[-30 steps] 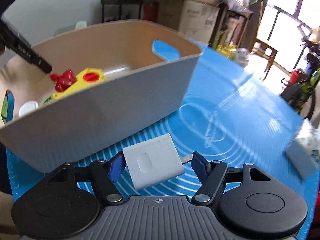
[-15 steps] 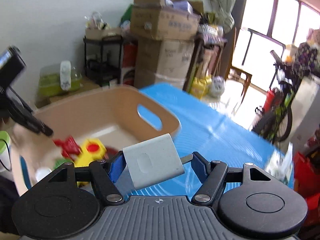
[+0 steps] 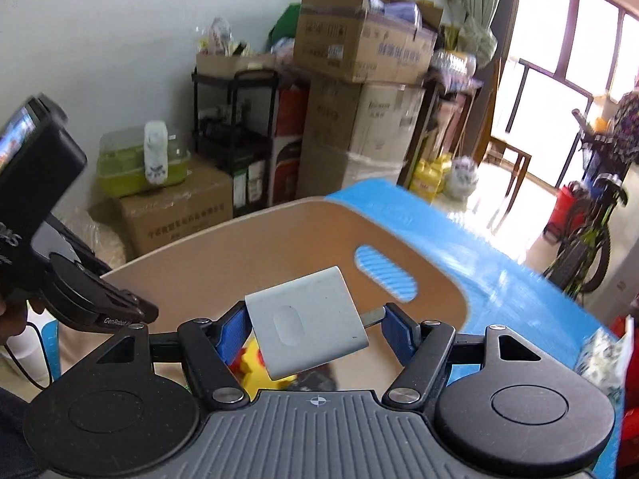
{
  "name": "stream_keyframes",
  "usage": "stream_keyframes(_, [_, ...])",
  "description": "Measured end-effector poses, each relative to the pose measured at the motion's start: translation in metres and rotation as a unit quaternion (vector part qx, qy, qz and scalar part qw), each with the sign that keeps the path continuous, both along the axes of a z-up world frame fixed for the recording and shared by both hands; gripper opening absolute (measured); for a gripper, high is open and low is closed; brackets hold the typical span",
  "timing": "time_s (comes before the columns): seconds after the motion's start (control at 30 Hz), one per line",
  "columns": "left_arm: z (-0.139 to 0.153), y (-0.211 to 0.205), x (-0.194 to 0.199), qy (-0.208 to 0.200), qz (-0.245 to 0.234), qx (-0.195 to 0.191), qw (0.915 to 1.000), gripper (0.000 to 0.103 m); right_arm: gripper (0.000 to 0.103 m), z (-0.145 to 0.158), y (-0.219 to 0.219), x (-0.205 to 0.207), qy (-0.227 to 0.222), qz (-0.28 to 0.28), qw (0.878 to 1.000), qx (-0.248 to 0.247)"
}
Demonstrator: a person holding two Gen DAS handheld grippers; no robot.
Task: Organize rigid objects
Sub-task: 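Lift the white adapter with the right gripper and release it into the basket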
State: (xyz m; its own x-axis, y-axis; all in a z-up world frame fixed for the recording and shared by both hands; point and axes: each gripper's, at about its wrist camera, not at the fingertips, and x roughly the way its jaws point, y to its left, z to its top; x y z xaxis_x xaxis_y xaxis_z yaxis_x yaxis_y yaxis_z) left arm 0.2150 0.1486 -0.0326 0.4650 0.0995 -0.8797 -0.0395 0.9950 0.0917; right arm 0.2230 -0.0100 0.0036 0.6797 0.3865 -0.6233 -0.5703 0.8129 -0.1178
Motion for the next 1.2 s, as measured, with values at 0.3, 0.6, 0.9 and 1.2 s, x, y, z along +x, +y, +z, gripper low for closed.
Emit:
stream_keyframes(0.3, [0.000, 0.000, 0.000, -0.001, -0.001, 0.000, 1.0000, 0.015, 0.073, -0.037, 0.032, 0.018, 0.092, -0.016, 0.996, -0.014])
stream_keyframes(0.6, [-0.001, 0.000, 0.000, -0.001, 0.000, 0.002, 1.0000, 0.015, 0.073, -0.057, 0.041, 0.018, 0.120, -0.018, 0.991, -0.052])
stream_keyframes(0.9, [0.001, 0.000, -0.001, -0.004, 0.002, 0.002, 1.0000, 0.015, 0.087, -0.039, 0.024, 0.000, 0.109, -0.035, 0.993, -0.006])
stream_keyframes(1.2, [0.024, -0.009, -0.015, -0.041, 0.001, 0.034, 0.9986, 0.019, 0.092, -0.006, -0.005, -0.028, 0.079, -0.082, 0.991, 0.067])
